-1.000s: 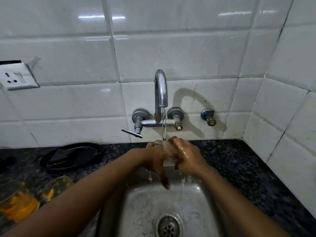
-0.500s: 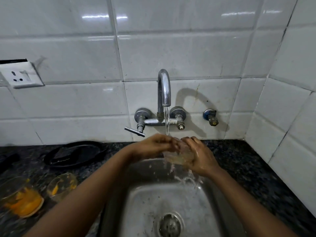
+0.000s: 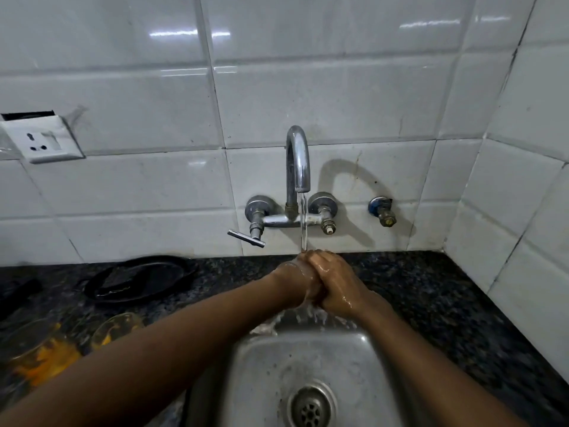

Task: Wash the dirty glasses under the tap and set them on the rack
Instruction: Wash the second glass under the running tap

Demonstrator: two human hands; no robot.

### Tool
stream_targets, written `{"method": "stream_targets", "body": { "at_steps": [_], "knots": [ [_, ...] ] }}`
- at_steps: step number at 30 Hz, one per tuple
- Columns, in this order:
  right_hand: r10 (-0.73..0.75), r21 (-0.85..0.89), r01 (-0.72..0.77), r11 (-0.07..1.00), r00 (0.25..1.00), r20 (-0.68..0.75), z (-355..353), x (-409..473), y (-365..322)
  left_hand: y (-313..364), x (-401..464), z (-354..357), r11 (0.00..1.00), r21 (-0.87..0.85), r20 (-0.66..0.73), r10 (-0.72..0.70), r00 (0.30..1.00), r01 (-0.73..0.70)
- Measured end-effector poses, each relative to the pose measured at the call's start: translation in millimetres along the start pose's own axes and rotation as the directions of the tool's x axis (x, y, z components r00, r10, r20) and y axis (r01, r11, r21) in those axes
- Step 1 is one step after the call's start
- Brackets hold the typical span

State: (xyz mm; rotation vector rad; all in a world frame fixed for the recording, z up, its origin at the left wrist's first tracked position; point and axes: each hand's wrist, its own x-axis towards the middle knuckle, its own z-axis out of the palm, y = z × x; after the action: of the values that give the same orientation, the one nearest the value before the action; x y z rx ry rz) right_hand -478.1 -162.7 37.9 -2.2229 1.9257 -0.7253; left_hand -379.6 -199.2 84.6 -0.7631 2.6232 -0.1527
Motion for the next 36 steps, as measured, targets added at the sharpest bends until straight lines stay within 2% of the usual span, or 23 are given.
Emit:
{"method": "stream_targets", "body": {
  "at_steps": [2, 5, 7, 8, 10, 11, 13, 15, 17, 18, 20, 22, 24, 25, 26, 27, 28, 30, 31, 32, 33, 34, 36],
  "knots": [
    [0.027, 0.062, -0.026, 0.998, 0.999, -0.025, 1.4, 0.6, 0.7, -0.7, 3.9, -0.6, 0.997, -0.082, -0.012, -0.008, 1.000, 0.007],
    [0.129, 0.223, -0.136, 0.965, 0.991, 0.044, -5.4, -1.7, -5.5, -16.7, 8.3, 2.6, 0.876, -0.482, -0.007, 0.034, 0.999, -0.033],
    [0.193, 0.269, -0.216, 0.939, 0.975, 0.108, -6.0, -3.3, -4.5, -34.4, 2.6, 1.9, 0.704, -0.710, 0.077, 0.132, 0.988, -0.039],
    [0.216, 0.260, -0.238, 0.936, 0.970, 0.111, -4.3, -3.2, -1.4, -42.2, 1.2, 2.5, 0.546, -0.837, 0.058, 0.141, 0.988, -0.029],
    [0.304, 0.180, -0.320, 0.930, 0.946, 0.114, -3.0, -3.2, -0.6, -52.7, 2.9, 6.3, 0.296, -0.950, -0.108, -0.008, 0.994, -0.101],
    [0.351, 0.115, -0.361, 0.925, 0.931, 0.100, -3.1, -3.5, -4.7, -51.6, 6.0, 9.5, 0.259, -0.955, -0.188, -0.138, 0.972, -0.148],
    [0.440, -0.003, -0.440, 0.898, 0.896, 0.054, -3.7, -3.9, -18.1, -38.2, 13.4, 16.1, 0.299, -0.935, -0.297, -0.362, 0.883, -0.191],
    [0.489, -0.052, -0.488, 0.871, 0.872, -0.003, -2.3, -2.6, -31.9, -20.8, 20.9, 21.3, 0.391, -0.899, -0.389, -0.506, 0.769, -0.198],
    [0.494, 0.043, -0.493, 0.869, 0.870, 0.003, 0.8, -1.5, -37.5, -14.0, 25.7, 22.4, 0.421, -0.886, -0.443, -0.654, 0.614, -0.192],
    [0.475, 0.182, -0.473, 0.862, 0.879, 0.035, 2.4, -1.3, -35.0, -14.7, 26.9, 21.9, 0.418, -0.884, -0.461, -0.699, 0.547, -0.210],
    [0.413, 0.563, -0.414, 0.716, 0.900, 0.138, 4.9, -6.4, -28.0, -18.5, 23.8, 23.6, 0.340, -0.888, -0.457, -0.718, 0.524, -0.308],
    [0.319, 0.837, -0.360, 0.411, 0.917, 0.238, 8.3, -17.4, -20.7, -19.7, 18.9, 25.9, 0.057, -0.889, -0.351, -0.724, 0.594, -0.455],
    [0.208, 0.933, -0.361, 0.004, 0.912, 0.352, 11.6, -26.1, -18.2, -17.4, 13.6, 27.8, -0.228, -0.833, -0.212, -0.710, 0.672, -0.504],
    [0.151, 0.918, -0.379, -0.119, 0.907, 0.394, 10.5, -28.3, -17.4, -16.2, 12.4, 29.1, -0.273, -0.821, -0.173, -0.718, 0.674, -0.502],
    [0.146, 0.908, -0.400, -0.125, 0.898, 0.416, 9.1, -28.7, -16.5, -15.2, 12.9, 30.4, -0.263, -0.826, -0.165, -0.733, 0.660, -0.499],
    [0.195, 0.906, -0.422, -0.021, 0.888, 0.417, 8.5, -26.7, -16.4, -14.2, 13.1, 30.1, -0.206, -0.847, -0.190, -0.745, 0.640, -0.491],
    [0.288, 0.872, -0.447, 0.199, 0.877, 0.383, 8.4, -24.0, -18.4, -13.6, 14.2, 30.0, -0.092, -0.888, -0.241, -0.741, 0.626, -0.451],
    [0.419, 0.565, -0.445, 0.695, 0.889, 0.185, 11.4, -18.4, -24.7, -11.5, 16.0, 28.8, 0.195, -0.940, -0.335, -0.680, 0.653, -0.279],
    [0.411, 0.396, -0.406, 0.824, 0.908, 0.075, 12.9, -17.6, -27.9, -11.2, 17.1, 29.4, 0.260, -0.943, -0.331, -0.671, 0.663, -0.207],
    [0.377, 0.347, -0.368, 0.863, 0.925, 0.044, 14.9, -18.1, -28.3, -11.6, 17.1, 30.6, 0.253, -0.947, -0.321, -0.680, 0.659, -0.200],
    [0.335, 0.432, -0.341, 0.835, 0.938, 0.092, 15.3, -19.4, -25.7, -11.9, 16.0, 30.3, 0.200, -0.951, -0.307, -0.701, 0.644, -0.237],
    [0.296, 0.583, -0.339, 0.738, 0.940, 0.171, 14.1, -21.8, -21.3, -13.6, 15.4, 30.9, 0.118, -0.955, -0.271, -0.725, 0.633, -0.274],
    [0.254, 0.829, -0.382, 0.408, 0.920, 0.298, 11.7, -30.0, -15.1, -16.3, 11.6, 32.3, -0.120, -0.917, -0.177, -0.732, 0.658, -0.380]
  ]
}}
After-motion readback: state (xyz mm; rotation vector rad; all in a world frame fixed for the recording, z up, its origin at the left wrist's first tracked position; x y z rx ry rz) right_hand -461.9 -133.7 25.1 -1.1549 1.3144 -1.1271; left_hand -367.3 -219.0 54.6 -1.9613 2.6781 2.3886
